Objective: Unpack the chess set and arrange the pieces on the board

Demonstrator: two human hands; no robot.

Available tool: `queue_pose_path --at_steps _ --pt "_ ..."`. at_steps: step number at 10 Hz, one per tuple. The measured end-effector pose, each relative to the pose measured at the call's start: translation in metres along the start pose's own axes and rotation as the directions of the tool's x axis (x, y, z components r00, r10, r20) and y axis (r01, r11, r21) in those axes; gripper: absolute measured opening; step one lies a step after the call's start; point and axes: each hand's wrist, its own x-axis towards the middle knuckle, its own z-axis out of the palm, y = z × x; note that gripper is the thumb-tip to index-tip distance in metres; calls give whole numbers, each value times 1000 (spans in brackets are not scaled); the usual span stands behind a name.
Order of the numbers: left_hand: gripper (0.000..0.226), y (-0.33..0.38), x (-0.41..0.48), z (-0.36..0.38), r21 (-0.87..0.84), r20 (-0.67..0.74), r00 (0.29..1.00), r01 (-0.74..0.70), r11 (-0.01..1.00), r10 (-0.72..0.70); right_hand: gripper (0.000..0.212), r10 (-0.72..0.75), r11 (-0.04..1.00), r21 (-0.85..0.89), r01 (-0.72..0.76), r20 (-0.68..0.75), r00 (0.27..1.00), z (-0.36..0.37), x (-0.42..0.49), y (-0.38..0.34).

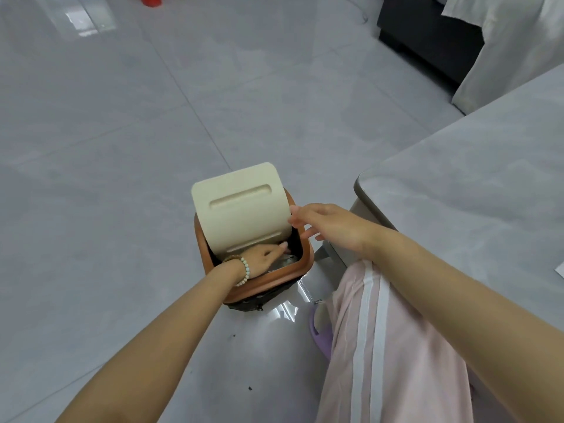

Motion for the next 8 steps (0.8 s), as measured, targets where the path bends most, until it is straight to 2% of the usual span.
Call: queue_pose_path --at_steps 1,2,3,4,5,6,7,8 --pt "55 9 2 8 -131 -23 991 129 983 -133 42 1 1000 2 -1 -6 1000 -1 2 2" --pt "69 12 0 11 -196 -81 985 134 971 -152 42 11 1000 2 -11 -10 1000 -1 4 4" --pt "72 15 -1 10 -244 -68 994 63 968 -82 42 16 1000 6 -16 -14 1000 -1 6 5" --pt "54 16 -9 1 -264 -75 997 16 964 -37 42 26 1000 5 -26 -23 999 -1 10 8" --pt "59 13 -15 -12 -302 -23 998 53 952 -62 41 30 1000 -3 -30 -54 998 0 10 10" --pt "44 28 -28 -25 -365 -145 988 -3 931 -54 34 -44 999 -9 43 -159 986 3 4 6" --pt "32 59 -41 -40 -347 -304 951 -169 923 60 29 -206 978 -90 187 -328 922 -4 -6 1" --pt "28 95 -51 -51 -271 -419 896 -280 921 149 27 -326 945 -127 301 -437 838 -16 -26 1"
